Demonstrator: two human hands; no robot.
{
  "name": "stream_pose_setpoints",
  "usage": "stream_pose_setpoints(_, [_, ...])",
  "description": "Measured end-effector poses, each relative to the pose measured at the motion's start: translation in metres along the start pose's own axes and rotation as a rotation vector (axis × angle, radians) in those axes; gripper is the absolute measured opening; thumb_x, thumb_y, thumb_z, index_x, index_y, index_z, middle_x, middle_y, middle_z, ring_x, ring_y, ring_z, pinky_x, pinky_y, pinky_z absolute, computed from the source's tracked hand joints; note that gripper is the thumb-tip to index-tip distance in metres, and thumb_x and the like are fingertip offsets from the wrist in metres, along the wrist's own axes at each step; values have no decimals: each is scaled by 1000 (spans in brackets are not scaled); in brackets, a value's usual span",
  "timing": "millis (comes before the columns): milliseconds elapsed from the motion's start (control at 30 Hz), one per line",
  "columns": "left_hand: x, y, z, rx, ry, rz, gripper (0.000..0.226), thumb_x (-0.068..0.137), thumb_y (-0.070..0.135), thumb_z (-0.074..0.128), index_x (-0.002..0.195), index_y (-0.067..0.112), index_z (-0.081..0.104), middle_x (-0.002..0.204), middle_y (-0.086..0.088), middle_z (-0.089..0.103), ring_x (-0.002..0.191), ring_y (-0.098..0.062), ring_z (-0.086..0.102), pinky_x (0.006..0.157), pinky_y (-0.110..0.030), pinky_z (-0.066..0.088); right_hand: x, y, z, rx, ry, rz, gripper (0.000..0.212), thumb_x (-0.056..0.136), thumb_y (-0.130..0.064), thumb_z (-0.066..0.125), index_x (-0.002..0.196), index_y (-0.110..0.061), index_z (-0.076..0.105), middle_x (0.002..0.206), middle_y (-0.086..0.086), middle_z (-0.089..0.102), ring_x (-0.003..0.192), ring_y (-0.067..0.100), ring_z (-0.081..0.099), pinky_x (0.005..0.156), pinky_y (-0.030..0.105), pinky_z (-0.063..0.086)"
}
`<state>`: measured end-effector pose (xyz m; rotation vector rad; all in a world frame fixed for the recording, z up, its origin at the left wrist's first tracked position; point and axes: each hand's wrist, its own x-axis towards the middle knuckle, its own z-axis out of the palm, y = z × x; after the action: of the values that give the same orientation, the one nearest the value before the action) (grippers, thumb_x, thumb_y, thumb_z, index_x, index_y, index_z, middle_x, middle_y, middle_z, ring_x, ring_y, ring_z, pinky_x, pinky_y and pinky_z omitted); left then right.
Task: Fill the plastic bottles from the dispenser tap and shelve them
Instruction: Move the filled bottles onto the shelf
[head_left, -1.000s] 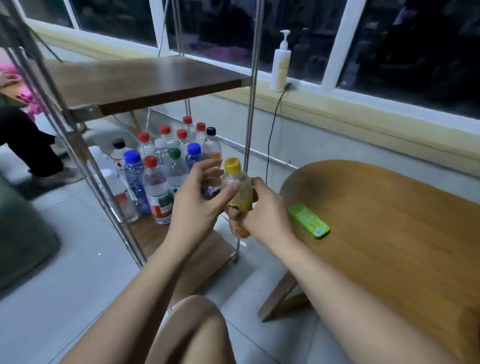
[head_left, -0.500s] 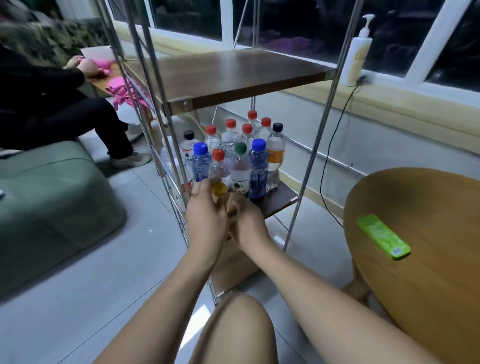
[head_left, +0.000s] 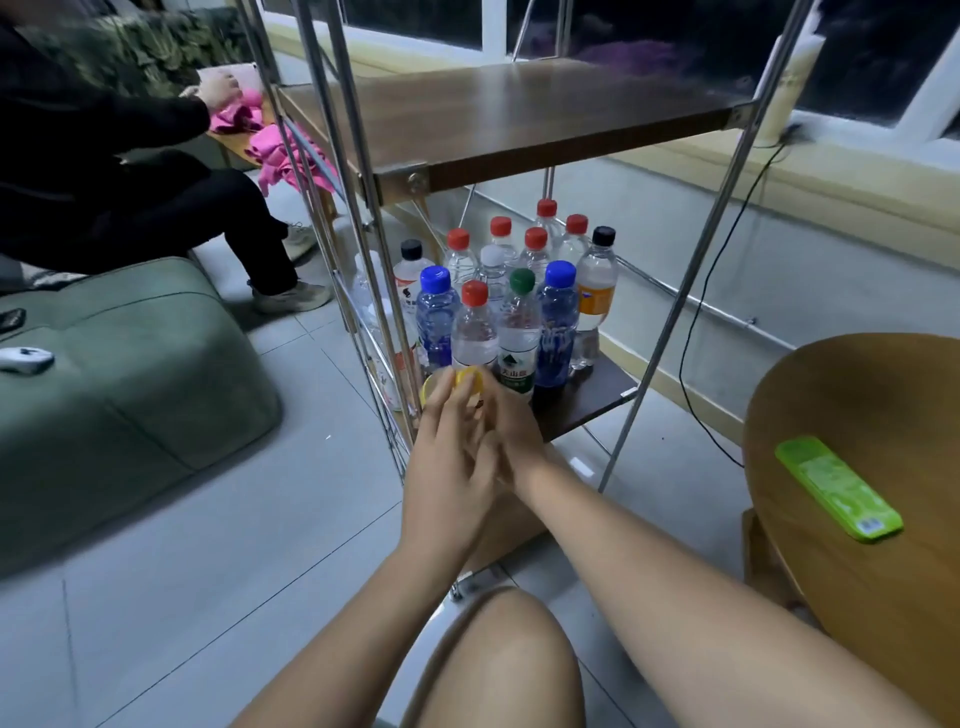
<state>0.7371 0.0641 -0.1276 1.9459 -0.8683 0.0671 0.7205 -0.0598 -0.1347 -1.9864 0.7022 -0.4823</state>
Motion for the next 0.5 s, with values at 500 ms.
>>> stream_pose_setpoints(500, [-21, 1, -20, -115, 193, -6, 23, 102, 3, 69, 117, 20, 75, 113, 14, 74, 100, -11, 72, 81, -33, 56, 36, -23, 17, -579, 12, -143, 38, 98, -43, 69, 106, -14, 46, 93, 12, 68, 82, 35, 65, 69, 38, 43])
